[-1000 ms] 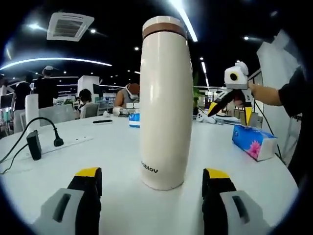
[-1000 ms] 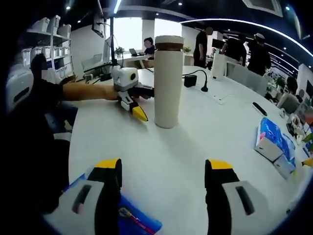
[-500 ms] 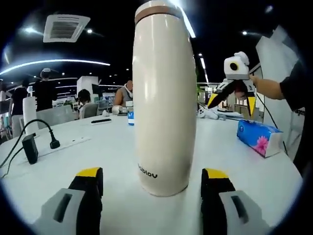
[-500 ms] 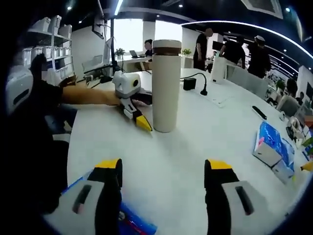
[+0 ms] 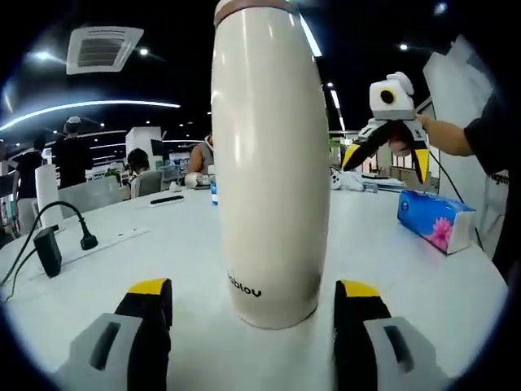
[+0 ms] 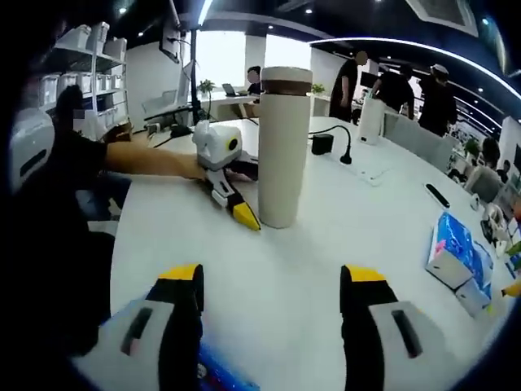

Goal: Grasp the water cup twist off the cup lid place the cup lid on the table

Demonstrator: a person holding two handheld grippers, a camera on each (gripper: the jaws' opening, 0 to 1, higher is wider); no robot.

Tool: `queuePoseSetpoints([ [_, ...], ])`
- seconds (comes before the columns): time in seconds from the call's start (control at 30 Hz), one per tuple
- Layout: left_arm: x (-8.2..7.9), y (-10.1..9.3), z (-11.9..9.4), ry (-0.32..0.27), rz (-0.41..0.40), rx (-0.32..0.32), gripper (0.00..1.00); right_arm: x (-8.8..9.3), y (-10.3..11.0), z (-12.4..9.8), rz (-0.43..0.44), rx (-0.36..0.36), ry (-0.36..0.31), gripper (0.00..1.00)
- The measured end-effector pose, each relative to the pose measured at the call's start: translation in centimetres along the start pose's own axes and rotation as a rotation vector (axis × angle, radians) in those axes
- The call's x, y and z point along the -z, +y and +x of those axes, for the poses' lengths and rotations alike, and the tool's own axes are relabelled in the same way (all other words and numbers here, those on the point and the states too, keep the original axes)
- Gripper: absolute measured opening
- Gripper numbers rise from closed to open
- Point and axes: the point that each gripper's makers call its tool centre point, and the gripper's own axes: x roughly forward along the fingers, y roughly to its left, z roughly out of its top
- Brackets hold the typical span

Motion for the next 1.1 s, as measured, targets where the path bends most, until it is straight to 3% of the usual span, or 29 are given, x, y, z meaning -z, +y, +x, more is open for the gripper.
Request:
queuePoseSetpoints([
  [0.57,-0.5,-0.1,1.5,-0.016,0.006,0.036,0.74,0.2,1.3,0.8,0.016,-0.035,-0.011,0.69],
  [0.73,-0.7,-0.8,1.5,-0.028,0.017,0.069,0.6,-0.2,1.7,1.2,0.041,-0.056,-0.036,0.69],
  [0.87,-0.8,-1.2,1.4,-0.032,0.017,0.077,0.58,-0.1,1.9,1.6,0.034,-0.061,-0.032,0.69],
  [0.93,-0.7,-1.1,1.4,-0.029,0.007,0.074,0.57,0.0,1.9,1.7,0.036,-0.063,-0.031,0.69],
  [1.0,-0.2,-1.4,1.4,0.014,-0.07,0.081,0.54,0.0,1.8,1.7,0.038,-0.061,-0.031,0.69],
  [1.1,-0.3,-1.2,1.7,0.003,-0.057,0.083,0.54,0.0,1.5,1.8,0.046,-0.059,-0.037,0.68],
])
